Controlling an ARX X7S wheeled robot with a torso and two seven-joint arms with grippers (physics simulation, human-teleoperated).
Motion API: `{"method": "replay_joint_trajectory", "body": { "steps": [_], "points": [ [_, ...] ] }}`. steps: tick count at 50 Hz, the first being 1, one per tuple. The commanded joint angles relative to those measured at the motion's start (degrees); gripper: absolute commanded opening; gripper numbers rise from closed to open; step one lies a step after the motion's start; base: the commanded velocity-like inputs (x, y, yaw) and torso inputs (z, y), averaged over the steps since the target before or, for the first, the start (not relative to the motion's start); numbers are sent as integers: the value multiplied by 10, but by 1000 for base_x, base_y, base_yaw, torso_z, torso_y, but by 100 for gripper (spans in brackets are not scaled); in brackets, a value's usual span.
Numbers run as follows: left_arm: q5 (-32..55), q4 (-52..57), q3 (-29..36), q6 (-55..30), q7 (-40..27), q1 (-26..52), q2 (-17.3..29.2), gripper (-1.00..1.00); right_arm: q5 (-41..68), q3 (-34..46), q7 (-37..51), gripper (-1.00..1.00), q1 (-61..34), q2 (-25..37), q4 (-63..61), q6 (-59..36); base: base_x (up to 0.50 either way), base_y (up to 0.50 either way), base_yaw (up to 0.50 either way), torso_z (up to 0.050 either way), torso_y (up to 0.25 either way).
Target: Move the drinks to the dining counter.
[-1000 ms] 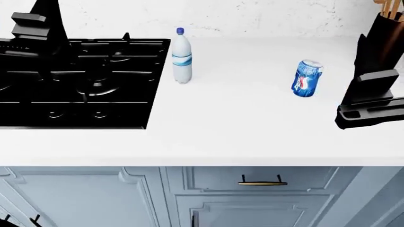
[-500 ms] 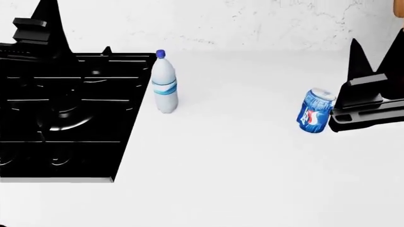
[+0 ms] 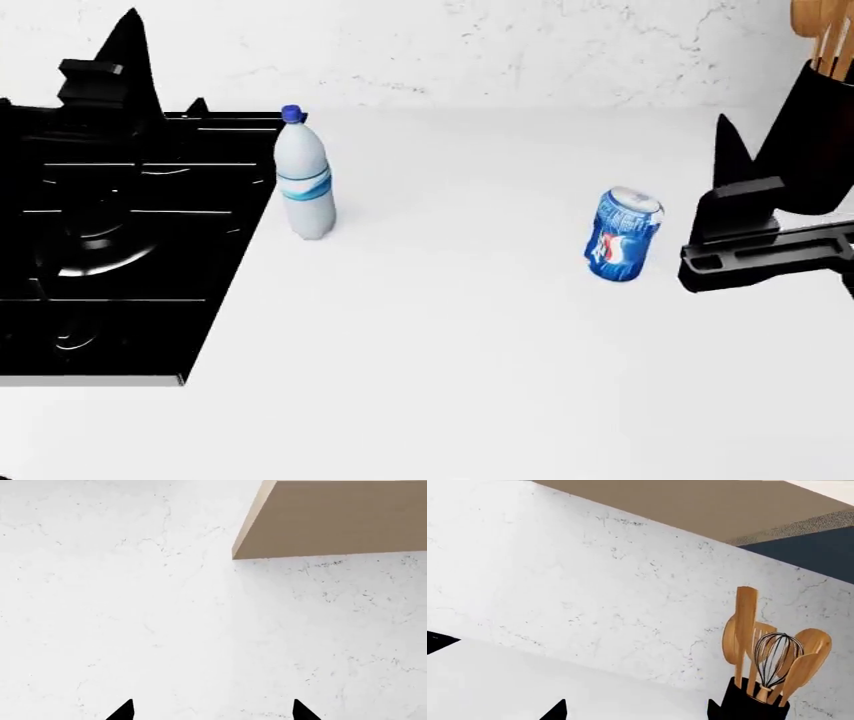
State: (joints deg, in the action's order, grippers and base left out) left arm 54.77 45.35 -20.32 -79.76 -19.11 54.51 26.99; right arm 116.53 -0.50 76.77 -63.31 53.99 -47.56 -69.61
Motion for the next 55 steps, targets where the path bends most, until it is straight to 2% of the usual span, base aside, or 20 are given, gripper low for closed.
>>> {"method": "replay_joint_trajectory", "body": {
  "steps": [1, 4, 8, 17, 24, 27, 38, 46, 55],
  "points": [
    [48, -71, 8, -70, -14, -1, -30, 100, 24, 49, 5, 100, 31, -13, 38, 16, 0, 0, 0, 0, 0],
    [41, -86, 52, -67, -1, -21, -24, 100, 34, 71, 5, 100, 55, -19, 49, 18, 0, 0, 0, 0, 0],
    [34, -104, 67, -52, 0, -26, -27, 100, 20, 86, 6, 100, 77, -20, 57, 8, 0, 0, 0, 0, 0],
    [73, -126, 55, -84, -25, -31, -47, 100, 14, 79, -21, 100, 126, -21, 68, 11, 0, 0, 0, 0, 0],
    [69, -127, 76, -66, -29, -35, -36, 100, 8, 76, -24, 100, 137, -14, 69, 12, 0, 0, 0, 0, 0],
    [65, -129, 84, -56, -26, -38, -31, 100, -34, 60, -53, 100, 172, -29, 81, 6, 0, 0, 0, 0, 0],
    [64, -130, 102, -38, -29, -43, -16, 100, -131, 36, -126, 100, 204, -47, 123, -7, 0, 0, 0, 0, 0],
    [72, -128, 103, -31, -34, -47, -9, 100, -257, 40, -235, 100, 211, -94, 182, 12, 0, 0, 0, 0, 0],
    [68, -136, 116, -16, -33, -51, -6, 100, -315, 75, -280, 100, 171, -109, 243, 8, 0, 0, 0, 0, 0]
  ]
}}
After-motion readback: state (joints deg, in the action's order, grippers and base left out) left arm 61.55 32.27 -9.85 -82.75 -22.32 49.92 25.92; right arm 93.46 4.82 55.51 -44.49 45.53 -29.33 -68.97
